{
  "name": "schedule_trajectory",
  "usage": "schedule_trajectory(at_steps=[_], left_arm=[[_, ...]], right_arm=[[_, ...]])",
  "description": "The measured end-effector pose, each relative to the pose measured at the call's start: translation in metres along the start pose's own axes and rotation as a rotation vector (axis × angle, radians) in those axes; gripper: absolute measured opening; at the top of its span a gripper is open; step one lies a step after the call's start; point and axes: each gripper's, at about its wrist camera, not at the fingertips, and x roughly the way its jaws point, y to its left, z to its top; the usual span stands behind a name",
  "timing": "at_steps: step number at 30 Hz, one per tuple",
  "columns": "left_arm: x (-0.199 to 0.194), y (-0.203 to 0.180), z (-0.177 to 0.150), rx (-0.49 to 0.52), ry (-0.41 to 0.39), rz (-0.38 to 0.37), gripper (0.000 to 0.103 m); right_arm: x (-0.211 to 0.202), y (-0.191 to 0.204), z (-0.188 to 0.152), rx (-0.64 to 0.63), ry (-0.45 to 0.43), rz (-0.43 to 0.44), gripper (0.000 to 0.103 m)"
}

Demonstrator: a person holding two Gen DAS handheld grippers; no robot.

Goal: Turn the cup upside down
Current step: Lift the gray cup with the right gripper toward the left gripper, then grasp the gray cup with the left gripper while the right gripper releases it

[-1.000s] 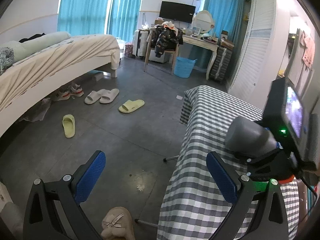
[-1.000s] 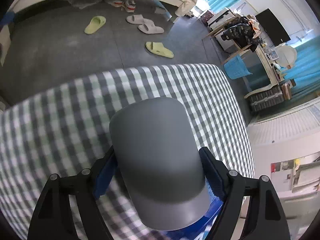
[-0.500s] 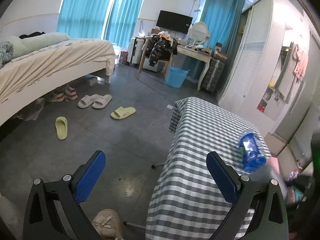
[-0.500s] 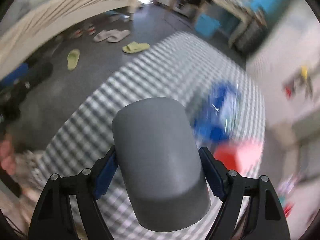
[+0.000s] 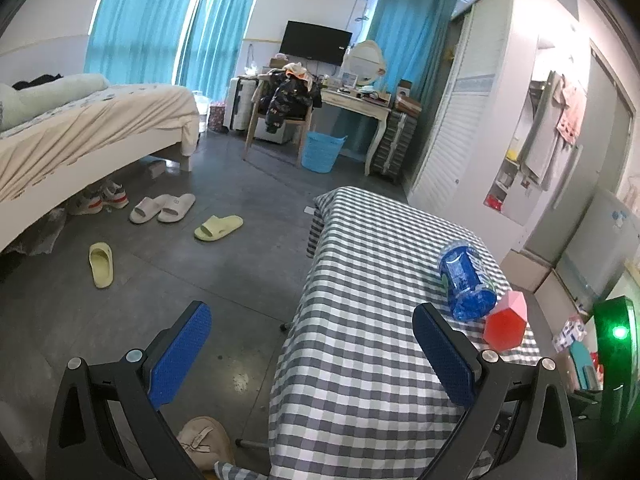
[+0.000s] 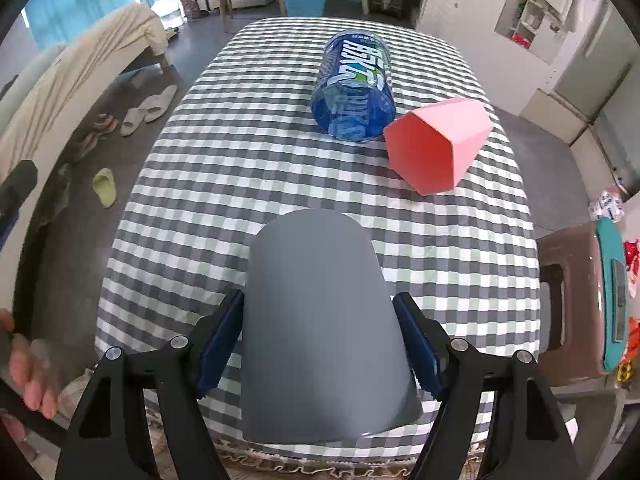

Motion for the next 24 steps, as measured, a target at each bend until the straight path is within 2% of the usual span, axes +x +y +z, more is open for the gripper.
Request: schedule_trajectory(at_steps=[8,12,18,21,23,24], left_arm=[[0.006,-0.012,-0.007,0.055,0.003,0.069,0.103],[-0.001,-0.033,-0.014,0.122,0.012,0.077,0.103],[-0.028,-0.085,-0.030,0.210,0.011,-0.024,0.103],[-0.032,-0.119,-0.033,0.264,0.062,-0.088,0.103],[-0.029,-0.140,-0.034,0.294,0.117,-0.119,0.103],[-0.026,-0.150,-0.034,0.308,0.143,-0.121,0.103]], right_arm=[[-0.009,-0.009,-0.021,-0.021,-0.050,0.011,0.075],[-0.030,-0.025,-0.027,-0.039,-0.110,0.004,0.082],[-0.078,-0.078,-0.038,-0.027,-0.279,0.000,0.087],[-0.094,-0.104,-0.045,-0.036,-0.393,-0.180,0.090],[-0.094,-0.117,-0.044,-0.040,-0.417,-0.216,0.091],[-0.094,-0.123,-0.043,-0.037,-0.421,-0.203,0.091]])
